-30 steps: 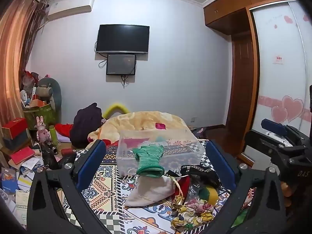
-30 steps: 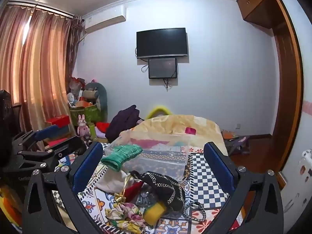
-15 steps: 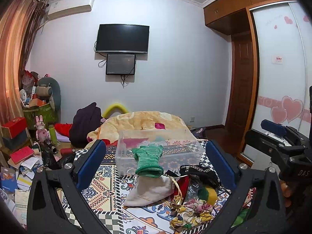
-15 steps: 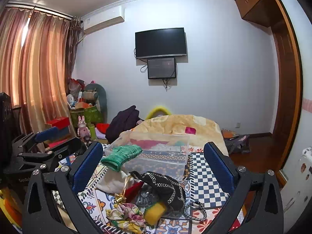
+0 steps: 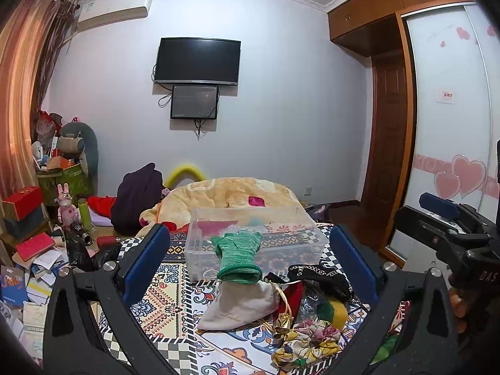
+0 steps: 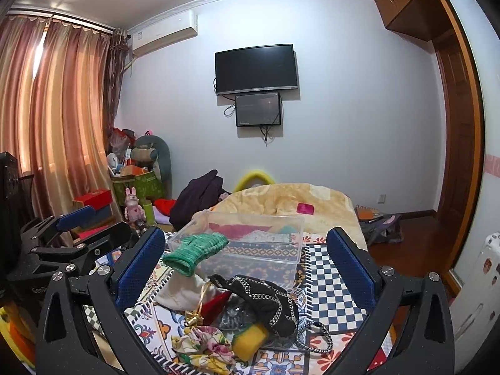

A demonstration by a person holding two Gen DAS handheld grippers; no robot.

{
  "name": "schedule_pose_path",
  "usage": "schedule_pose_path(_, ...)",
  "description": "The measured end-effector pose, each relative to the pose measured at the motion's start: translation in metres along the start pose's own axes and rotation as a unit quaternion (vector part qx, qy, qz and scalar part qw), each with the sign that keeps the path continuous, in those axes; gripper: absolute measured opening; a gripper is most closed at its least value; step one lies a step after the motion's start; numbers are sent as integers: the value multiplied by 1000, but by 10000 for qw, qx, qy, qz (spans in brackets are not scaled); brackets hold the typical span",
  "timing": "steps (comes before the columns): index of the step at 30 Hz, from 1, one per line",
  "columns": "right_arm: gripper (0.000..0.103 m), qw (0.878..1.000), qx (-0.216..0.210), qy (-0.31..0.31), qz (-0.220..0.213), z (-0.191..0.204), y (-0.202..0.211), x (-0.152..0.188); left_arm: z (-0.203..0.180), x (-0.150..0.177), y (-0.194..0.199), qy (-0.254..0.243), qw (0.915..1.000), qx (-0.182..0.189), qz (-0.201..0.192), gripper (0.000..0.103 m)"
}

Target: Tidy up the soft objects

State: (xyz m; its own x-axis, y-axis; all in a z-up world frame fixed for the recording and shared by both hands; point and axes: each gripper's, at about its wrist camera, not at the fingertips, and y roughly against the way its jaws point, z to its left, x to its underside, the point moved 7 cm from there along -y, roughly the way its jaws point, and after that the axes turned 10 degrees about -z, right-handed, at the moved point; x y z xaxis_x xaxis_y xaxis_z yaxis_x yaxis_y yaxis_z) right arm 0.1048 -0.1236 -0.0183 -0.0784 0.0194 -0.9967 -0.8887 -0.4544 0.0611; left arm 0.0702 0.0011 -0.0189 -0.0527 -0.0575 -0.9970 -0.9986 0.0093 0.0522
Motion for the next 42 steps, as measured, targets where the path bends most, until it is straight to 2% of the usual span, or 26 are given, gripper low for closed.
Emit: schedule_pose_path(42, 103, 10000, -33, -25, -31, -1, 0, -1, -2, -1, -1, -14, 10000, -19, -2, 103)
